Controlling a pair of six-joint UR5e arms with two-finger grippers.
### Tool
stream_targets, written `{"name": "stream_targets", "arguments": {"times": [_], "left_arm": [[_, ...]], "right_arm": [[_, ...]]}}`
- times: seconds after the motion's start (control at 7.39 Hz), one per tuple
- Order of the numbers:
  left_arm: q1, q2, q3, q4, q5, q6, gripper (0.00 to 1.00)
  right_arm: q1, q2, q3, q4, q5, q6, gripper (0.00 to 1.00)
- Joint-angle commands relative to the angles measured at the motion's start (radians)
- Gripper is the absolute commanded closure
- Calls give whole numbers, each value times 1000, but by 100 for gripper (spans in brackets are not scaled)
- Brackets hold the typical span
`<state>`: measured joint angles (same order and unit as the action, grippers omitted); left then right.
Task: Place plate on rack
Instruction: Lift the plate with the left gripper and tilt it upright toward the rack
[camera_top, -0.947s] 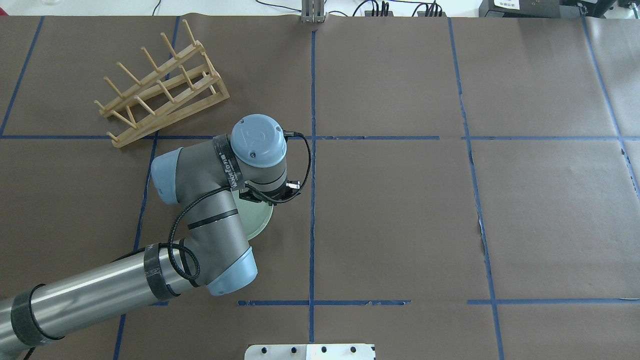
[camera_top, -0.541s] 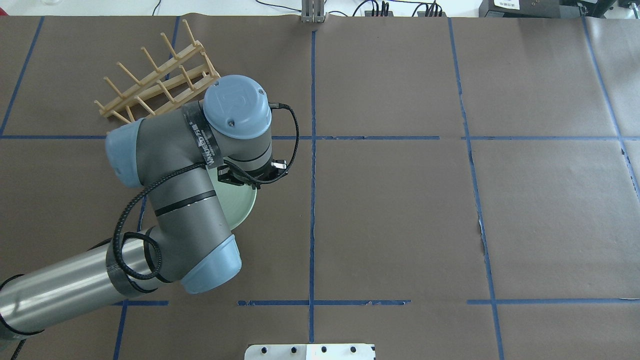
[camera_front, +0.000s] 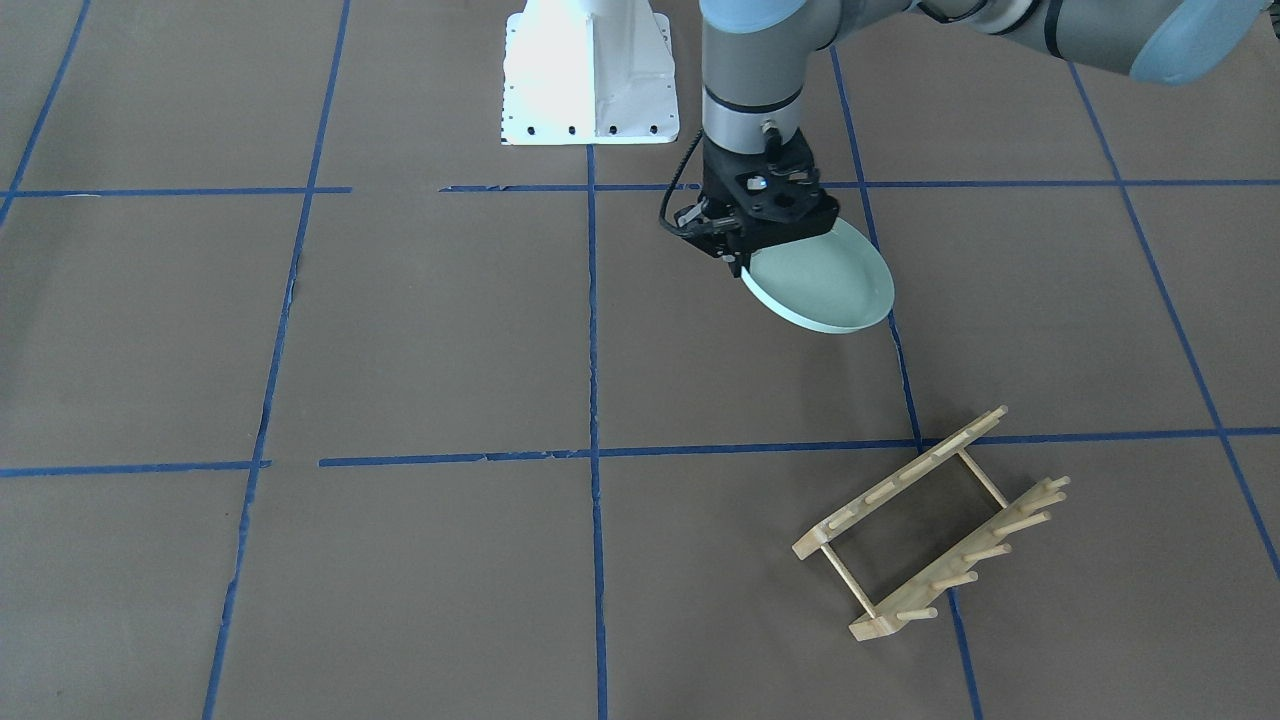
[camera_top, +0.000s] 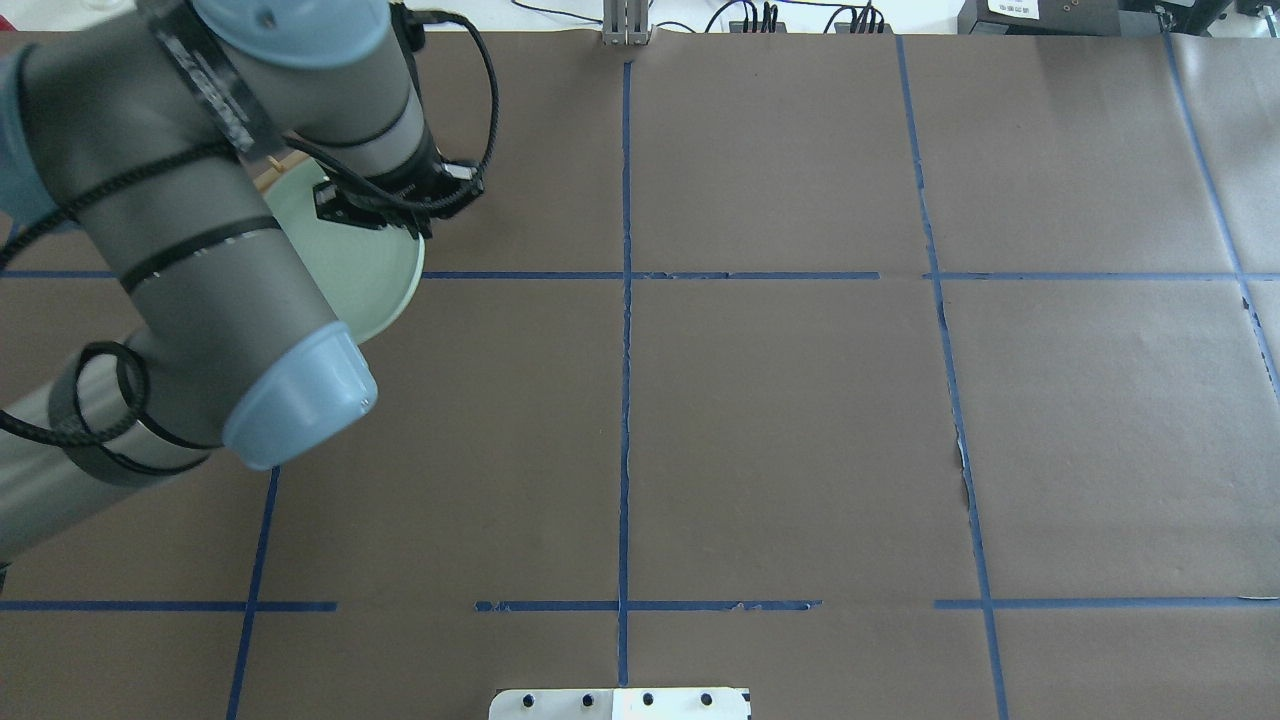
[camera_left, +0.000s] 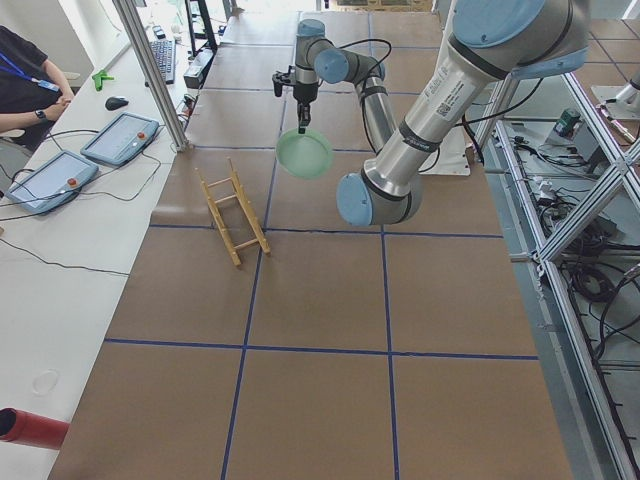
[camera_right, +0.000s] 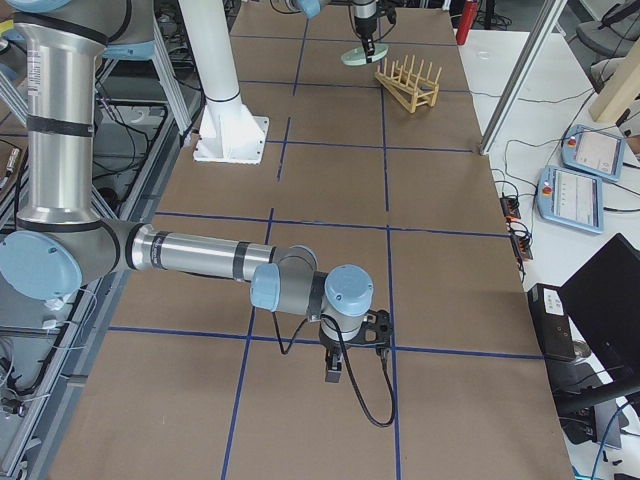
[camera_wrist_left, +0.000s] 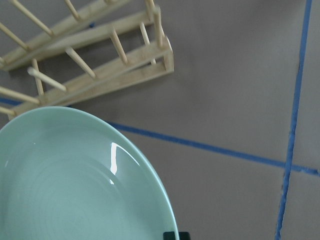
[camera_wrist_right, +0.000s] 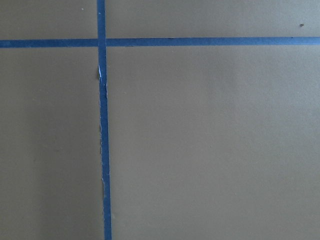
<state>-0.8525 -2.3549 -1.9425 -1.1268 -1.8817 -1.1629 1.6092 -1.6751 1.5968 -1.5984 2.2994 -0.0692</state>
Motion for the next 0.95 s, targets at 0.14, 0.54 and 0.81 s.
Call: {"name": "stream_targets", "arguments": {"times": [0.14, 0.54, 0.81], "left_arm": [[-202, 113, -121, -210, -121, 67, 100], [-272, 215, -158, -442, -223, -5, 100], [-270, 329, -148, -760, -223, -183, 100]], "right_arm": [[0, 0, 0, 0, 0, 0, 0], [0, 0, -1, -1, 0, -1, 0], [0, 0, -1, 0, 0, -1, 0]]}}
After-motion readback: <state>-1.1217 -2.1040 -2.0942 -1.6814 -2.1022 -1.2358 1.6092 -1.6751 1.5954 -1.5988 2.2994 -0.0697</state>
